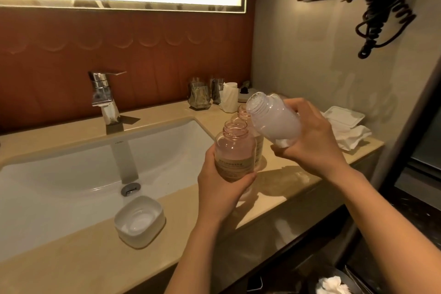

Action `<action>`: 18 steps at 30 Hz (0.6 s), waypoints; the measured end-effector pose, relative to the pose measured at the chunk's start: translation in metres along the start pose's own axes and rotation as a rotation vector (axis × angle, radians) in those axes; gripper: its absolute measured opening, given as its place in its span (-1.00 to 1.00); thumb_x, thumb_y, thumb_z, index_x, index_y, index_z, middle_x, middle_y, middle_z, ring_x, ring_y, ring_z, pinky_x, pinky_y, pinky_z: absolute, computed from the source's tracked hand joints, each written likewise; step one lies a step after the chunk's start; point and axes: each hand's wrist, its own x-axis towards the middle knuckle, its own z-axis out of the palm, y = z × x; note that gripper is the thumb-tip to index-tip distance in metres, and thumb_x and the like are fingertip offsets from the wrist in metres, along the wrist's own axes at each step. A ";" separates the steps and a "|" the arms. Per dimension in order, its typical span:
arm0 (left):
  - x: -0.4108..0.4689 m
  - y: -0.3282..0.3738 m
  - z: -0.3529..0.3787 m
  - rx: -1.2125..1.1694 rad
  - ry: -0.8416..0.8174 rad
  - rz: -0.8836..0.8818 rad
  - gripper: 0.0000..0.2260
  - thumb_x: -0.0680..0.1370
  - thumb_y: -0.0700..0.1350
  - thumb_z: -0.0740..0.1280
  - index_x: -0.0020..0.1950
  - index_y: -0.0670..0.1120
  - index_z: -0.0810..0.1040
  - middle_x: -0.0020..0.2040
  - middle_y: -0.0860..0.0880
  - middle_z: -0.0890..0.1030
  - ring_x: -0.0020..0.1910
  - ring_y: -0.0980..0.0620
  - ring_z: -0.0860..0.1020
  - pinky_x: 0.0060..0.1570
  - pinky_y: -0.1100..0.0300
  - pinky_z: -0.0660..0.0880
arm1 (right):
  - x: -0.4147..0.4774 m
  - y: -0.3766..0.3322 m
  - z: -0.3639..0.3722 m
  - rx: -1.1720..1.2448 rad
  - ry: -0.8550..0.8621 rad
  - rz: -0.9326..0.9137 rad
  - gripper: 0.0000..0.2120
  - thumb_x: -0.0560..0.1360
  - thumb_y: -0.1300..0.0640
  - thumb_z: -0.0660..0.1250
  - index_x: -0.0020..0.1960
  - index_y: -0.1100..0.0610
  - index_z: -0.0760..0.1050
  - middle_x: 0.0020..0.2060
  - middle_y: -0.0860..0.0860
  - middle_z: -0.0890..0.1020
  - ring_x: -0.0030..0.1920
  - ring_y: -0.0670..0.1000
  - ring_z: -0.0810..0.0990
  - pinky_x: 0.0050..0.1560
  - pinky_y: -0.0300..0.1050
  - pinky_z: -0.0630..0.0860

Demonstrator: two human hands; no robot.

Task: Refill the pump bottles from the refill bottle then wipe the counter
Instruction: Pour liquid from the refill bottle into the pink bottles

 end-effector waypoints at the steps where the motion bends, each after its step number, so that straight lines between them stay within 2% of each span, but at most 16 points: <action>1: 0.000 -0.001 -0.001 -0.004 -0.006 0.004 -0.29 0.28 -0.06 0.58 0.31 0.18 0.29 0.12 0.28 0.46 0.05 0.31 0.46 -0.10 0.55 0.44 | 0.001 0.001 0.000 -0.010 -0.007 -0.011 -0.28 0.17 0.16 0.59 0.24 0.09 0.34 0.15 0.03 0.44 0.02 -0.04 0.38 -0.24 -0.38 0.27; 9: 0.002 -0.003 -0.002 -0.030 -0.031 0.020 -0.31 0.28 -0.05 0.58 0.25 0.25 0.26 0.07 0.36 0.42 0.03 0.43 0.43 -0.14 0.59 0.41 | 0.013 0.007 -0.010 -0.111 -0.041 -0.054 -0.23 0.15 0.18 0.58 0.27 0.06 0.32 0.13 0.04 0.43 0.03 0.11 0.46 -0.16 0.04 0.50; 18: 0.003 -0.006 -0.002 -0.044 -0.037 0.049 -0.33 0.29 -0.06 0.58 0.20 0.31 0.25 0.08 0.36 0.42 0.04 0.41 0.43 -0.13 0.60 0.39 | 0.018 0.015 -0.014 -0.158 -0.103 -0.114 -0.23 0.16 0.17 0.59 0.29 0.07 0.32 0.16 0.05 0.43 0.07 0.11 0.47 -0.14 -0.10 0.37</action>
